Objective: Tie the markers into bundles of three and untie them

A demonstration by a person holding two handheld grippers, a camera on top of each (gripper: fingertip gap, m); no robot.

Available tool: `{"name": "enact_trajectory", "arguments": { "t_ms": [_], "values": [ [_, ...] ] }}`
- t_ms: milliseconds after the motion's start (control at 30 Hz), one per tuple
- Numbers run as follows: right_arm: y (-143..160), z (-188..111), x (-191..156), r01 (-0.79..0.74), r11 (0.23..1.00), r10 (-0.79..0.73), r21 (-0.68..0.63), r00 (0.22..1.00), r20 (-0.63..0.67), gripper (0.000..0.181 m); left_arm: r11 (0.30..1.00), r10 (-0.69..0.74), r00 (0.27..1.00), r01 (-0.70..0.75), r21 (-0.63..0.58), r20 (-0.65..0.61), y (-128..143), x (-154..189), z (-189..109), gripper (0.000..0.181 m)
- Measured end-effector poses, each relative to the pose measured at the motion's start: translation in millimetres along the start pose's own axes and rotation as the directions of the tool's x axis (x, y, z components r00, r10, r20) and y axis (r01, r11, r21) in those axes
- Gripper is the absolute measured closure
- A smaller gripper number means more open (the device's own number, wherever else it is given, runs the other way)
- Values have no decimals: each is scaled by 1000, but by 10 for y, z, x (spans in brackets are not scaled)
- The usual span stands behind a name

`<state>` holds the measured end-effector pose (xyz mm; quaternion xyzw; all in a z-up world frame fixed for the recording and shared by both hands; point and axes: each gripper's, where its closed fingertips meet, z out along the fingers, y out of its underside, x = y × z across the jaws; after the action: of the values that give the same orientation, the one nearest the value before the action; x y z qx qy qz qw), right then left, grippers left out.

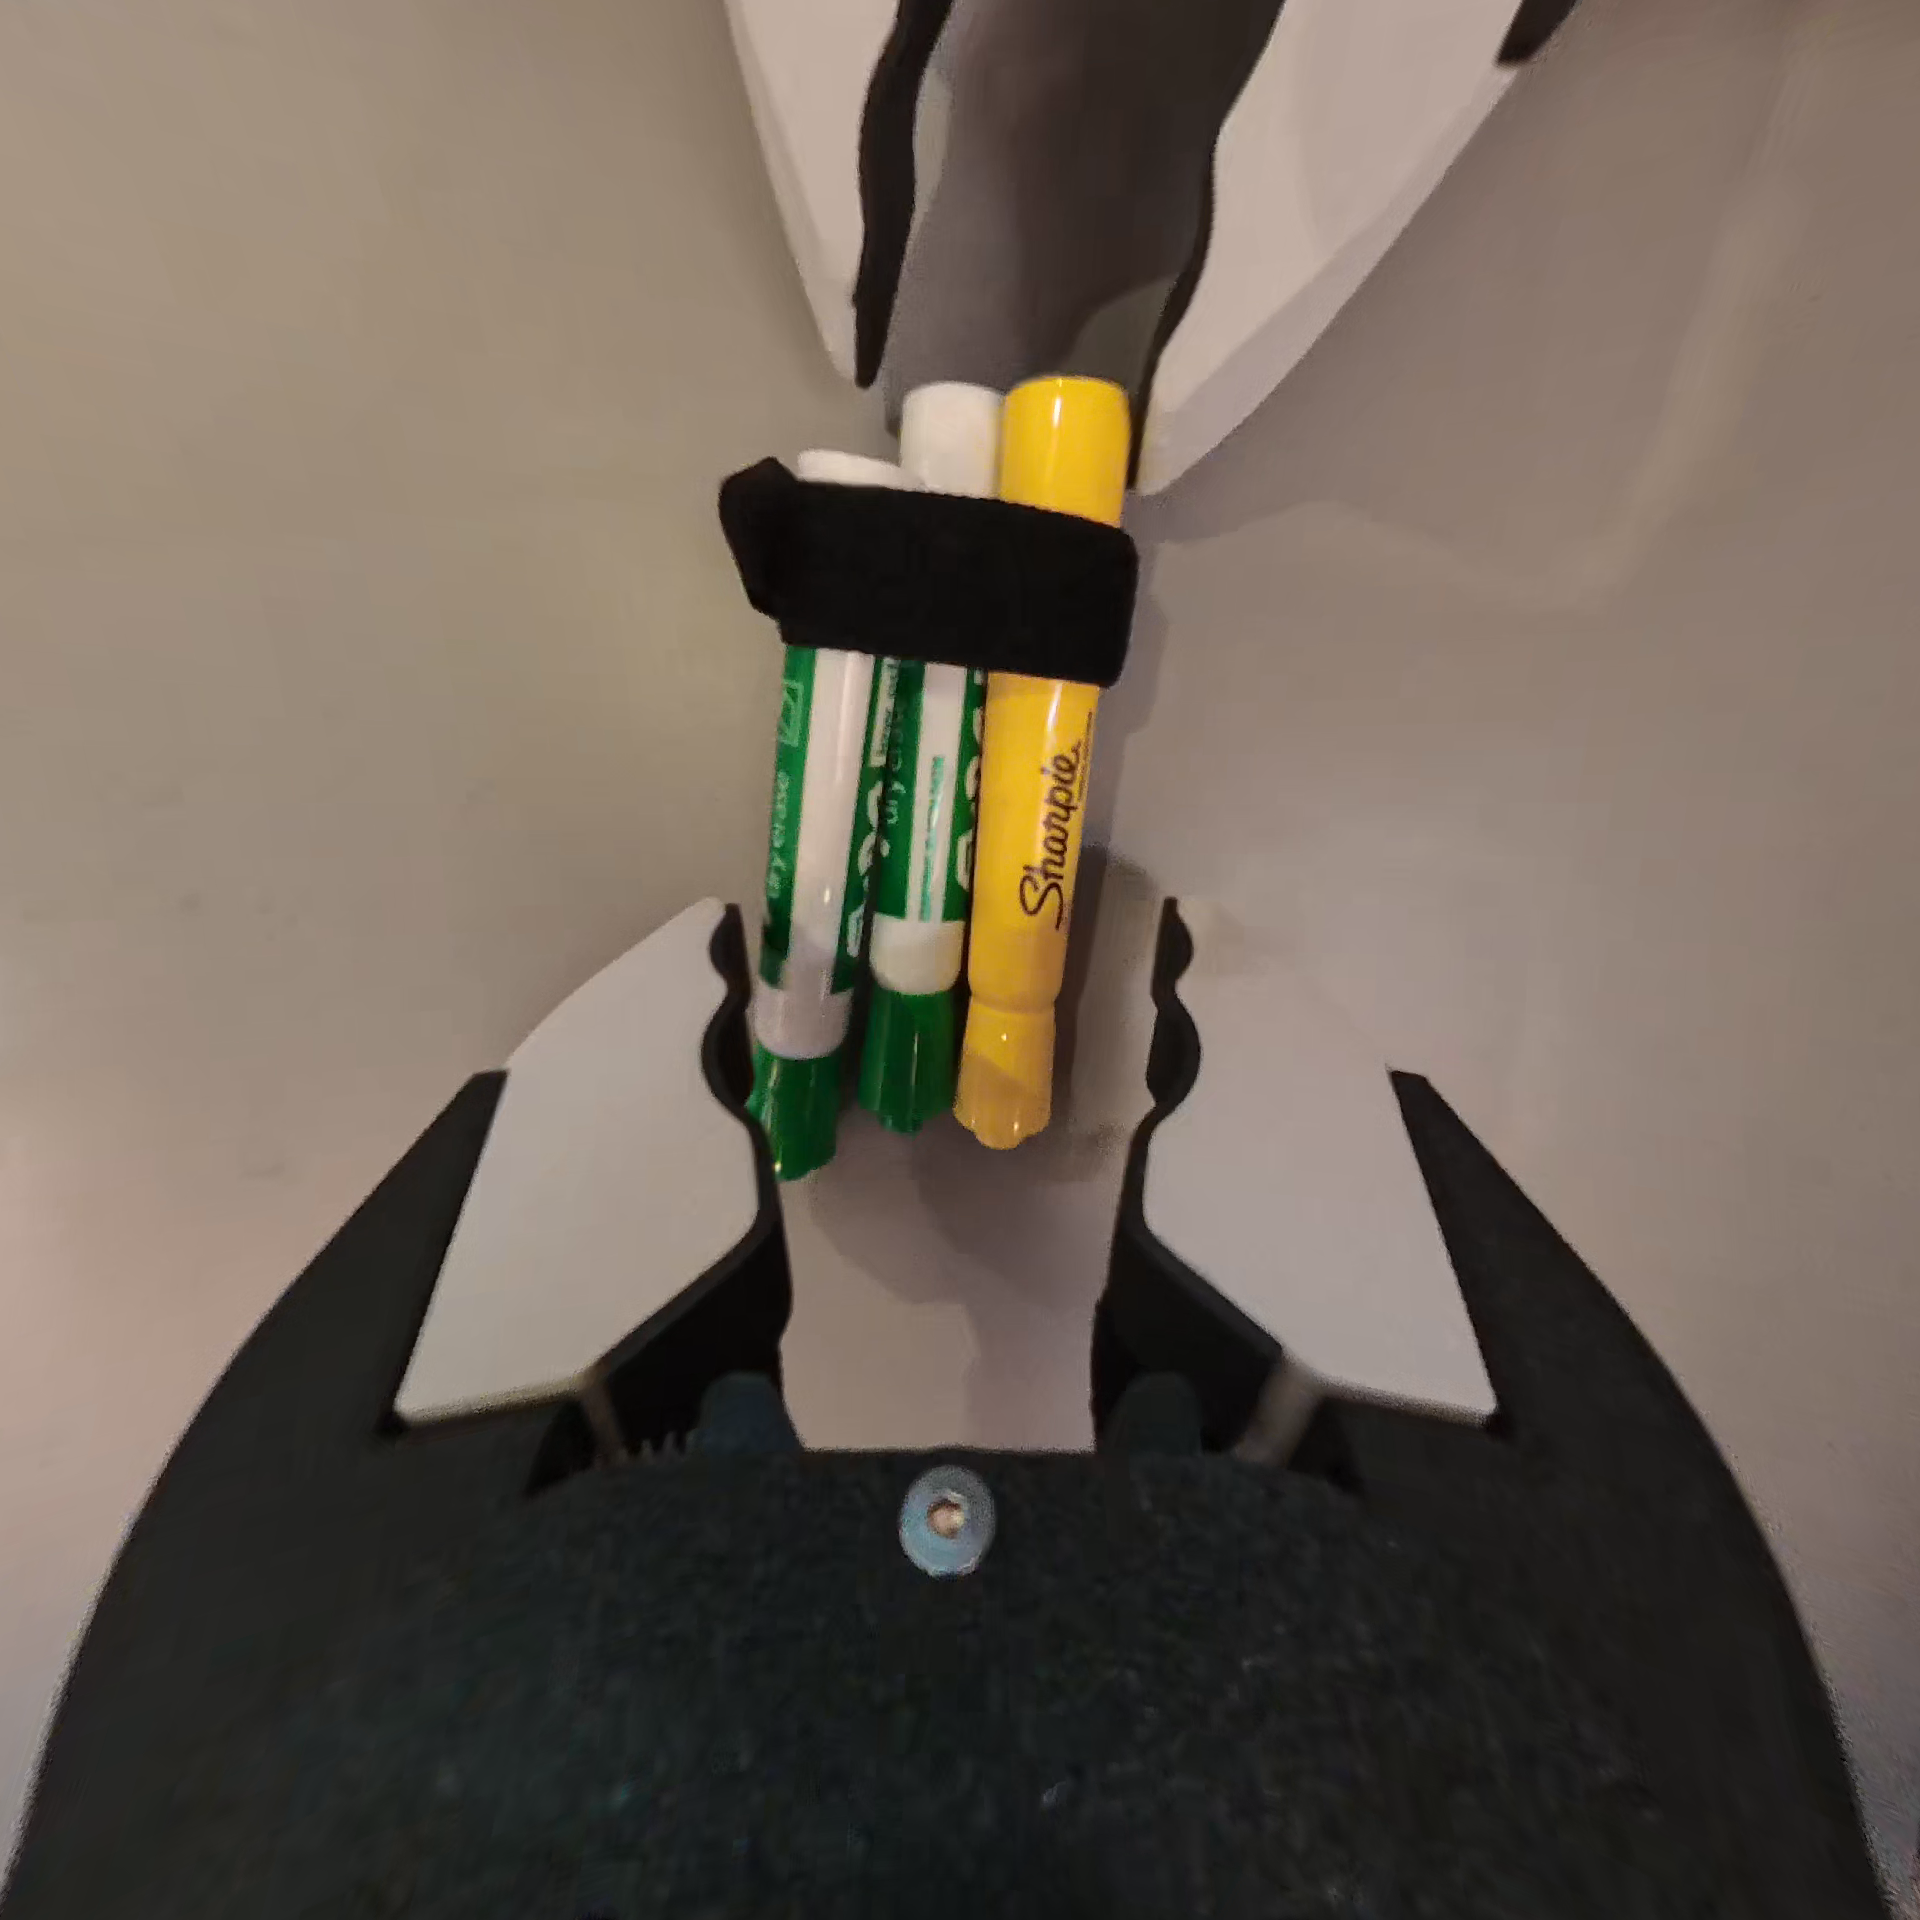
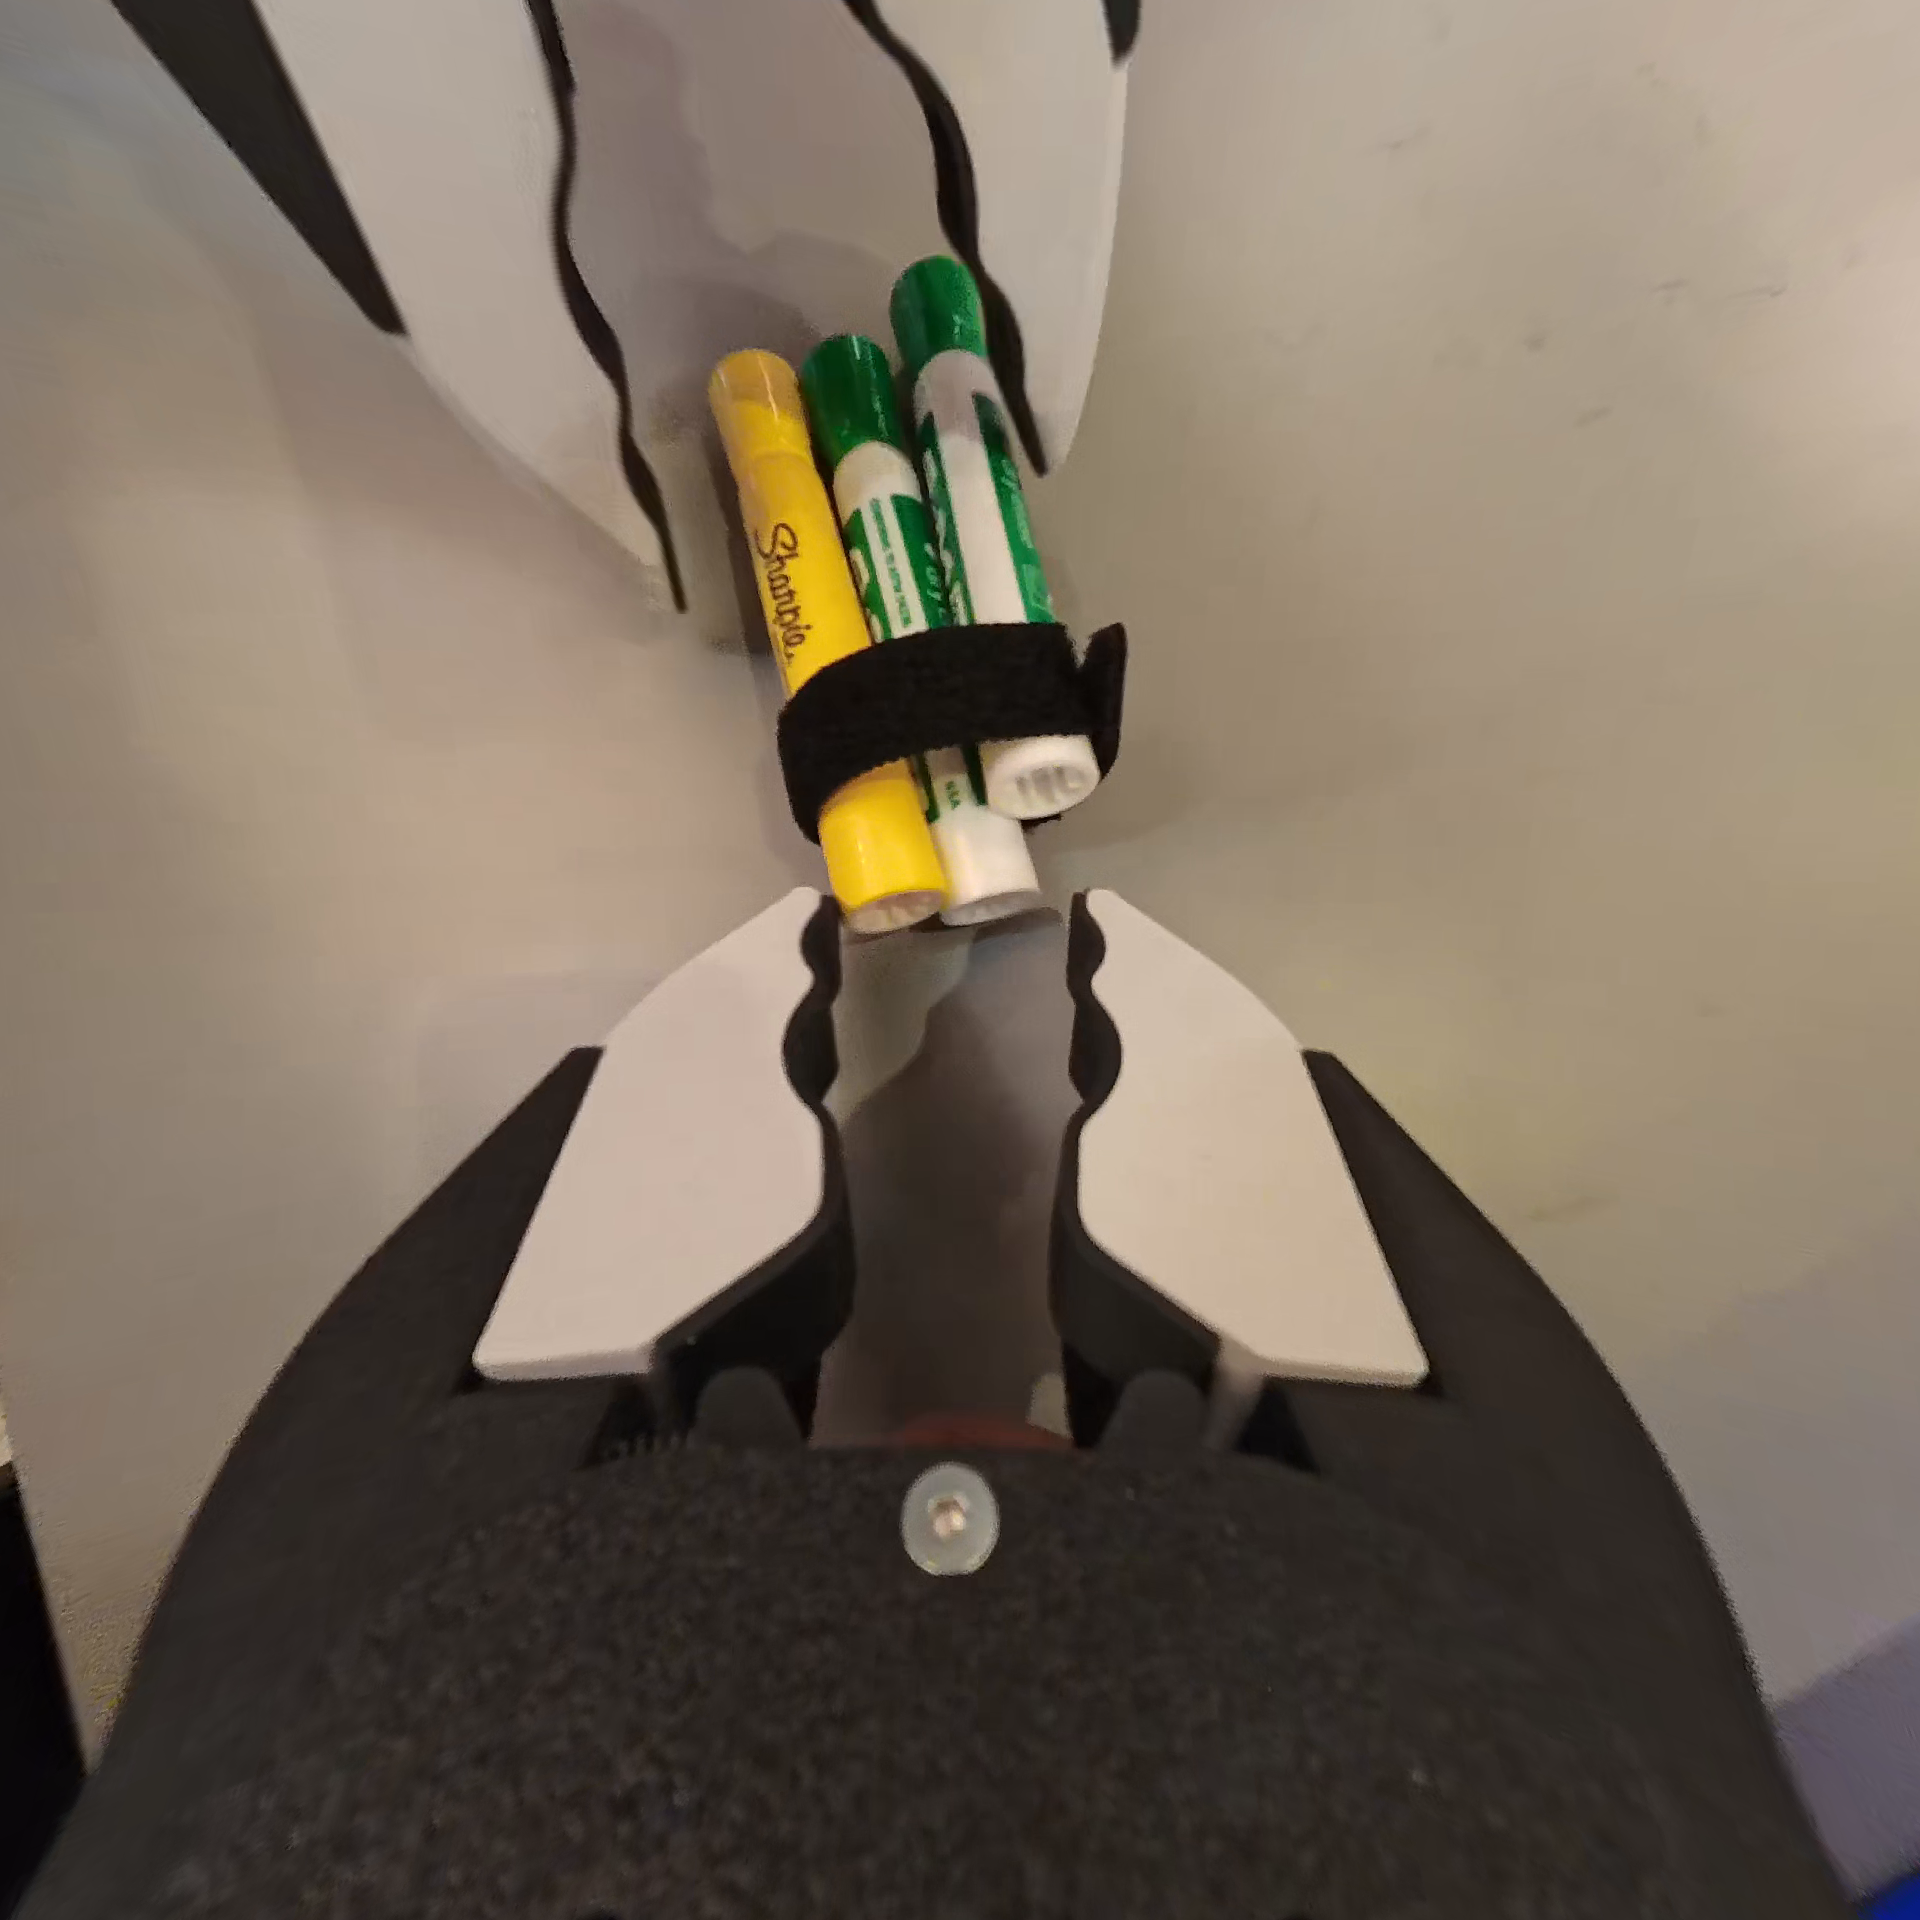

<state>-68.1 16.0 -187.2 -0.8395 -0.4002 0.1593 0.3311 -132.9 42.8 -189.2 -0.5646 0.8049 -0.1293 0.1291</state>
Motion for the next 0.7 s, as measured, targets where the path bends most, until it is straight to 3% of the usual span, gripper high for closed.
{"name": "enact_trajectory", "arguments": {
  "t_ms": [233, 500, 600, 633, 700],
  "values": [
    [-30, 37, -21, -73, 997, 71, 28, 996, 45, 145, 1000, 3, 1000, -4, -31, -21, -27, 5, 83, 124],
    [-24, -1, -31, -122, 991, 118, 55, 991, 60, 147, 996, 22, 1000, -22, -88, -5, -42, 32, 75, 126],
    [-7, -22, -8, -124, 991, 121, 57, 991, 52, 160, 996, 3, 1000, -4, -90, -7, -61, 17, 40, 131],
    [-11, -34, 3, -123, 990, 120, 64, 991, 51, 162, 996, -3, 1000, 2, -94, -11, -59, 10, 24, 141],
    [-52, -50, 10, -124, 988, 119, 97, 991, 56, 149, 995, -13, 1000, 10, -102, -27, -50, 11, 9, 147]
  ]
}}
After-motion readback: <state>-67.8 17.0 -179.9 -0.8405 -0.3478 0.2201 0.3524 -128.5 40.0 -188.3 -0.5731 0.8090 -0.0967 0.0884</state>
